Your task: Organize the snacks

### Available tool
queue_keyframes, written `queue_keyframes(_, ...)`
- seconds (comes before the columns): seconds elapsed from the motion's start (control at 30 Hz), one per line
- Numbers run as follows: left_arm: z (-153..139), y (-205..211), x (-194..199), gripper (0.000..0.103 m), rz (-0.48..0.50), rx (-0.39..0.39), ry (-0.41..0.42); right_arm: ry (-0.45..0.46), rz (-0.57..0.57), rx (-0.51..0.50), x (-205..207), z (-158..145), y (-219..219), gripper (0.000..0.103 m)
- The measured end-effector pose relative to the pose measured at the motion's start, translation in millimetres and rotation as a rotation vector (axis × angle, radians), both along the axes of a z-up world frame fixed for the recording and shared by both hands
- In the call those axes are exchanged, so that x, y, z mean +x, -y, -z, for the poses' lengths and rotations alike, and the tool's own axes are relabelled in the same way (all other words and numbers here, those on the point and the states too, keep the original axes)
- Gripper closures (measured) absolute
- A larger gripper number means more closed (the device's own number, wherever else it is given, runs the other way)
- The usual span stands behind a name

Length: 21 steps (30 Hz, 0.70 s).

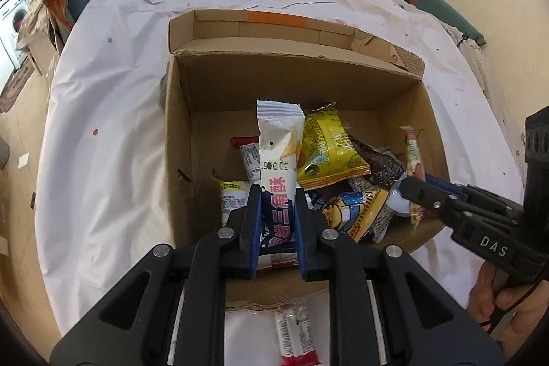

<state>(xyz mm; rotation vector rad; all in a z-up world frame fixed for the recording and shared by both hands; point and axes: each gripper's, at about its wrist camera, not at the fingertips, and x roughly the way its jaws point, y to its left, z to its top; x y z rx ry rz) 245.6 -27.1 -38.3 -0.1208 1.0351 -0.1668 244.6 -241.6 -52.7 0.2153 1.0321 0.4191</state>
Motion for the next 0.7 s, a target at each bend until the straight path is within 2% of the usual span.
queue_keyframes(0.2,-6.7,6.5,-1.2,0.088,0.006,0.004,0.032,-0.017,-0.005,0.010,2.0,1.8,-0.6,0.075)
queue_keyframes(0.33,-7.6,8.1,-0.8,0.088,-0.002,0.036,0.065,-0.030,-0.003,0.013,1.5,3.3,0.3,0.075)
queue_keyframes(0.7,-5.3,7.9,-2.1,0.088,-0.008,0.041,0.056,-0.039,-0.013,0.005,1.0,4.8,-3.8,0.073)
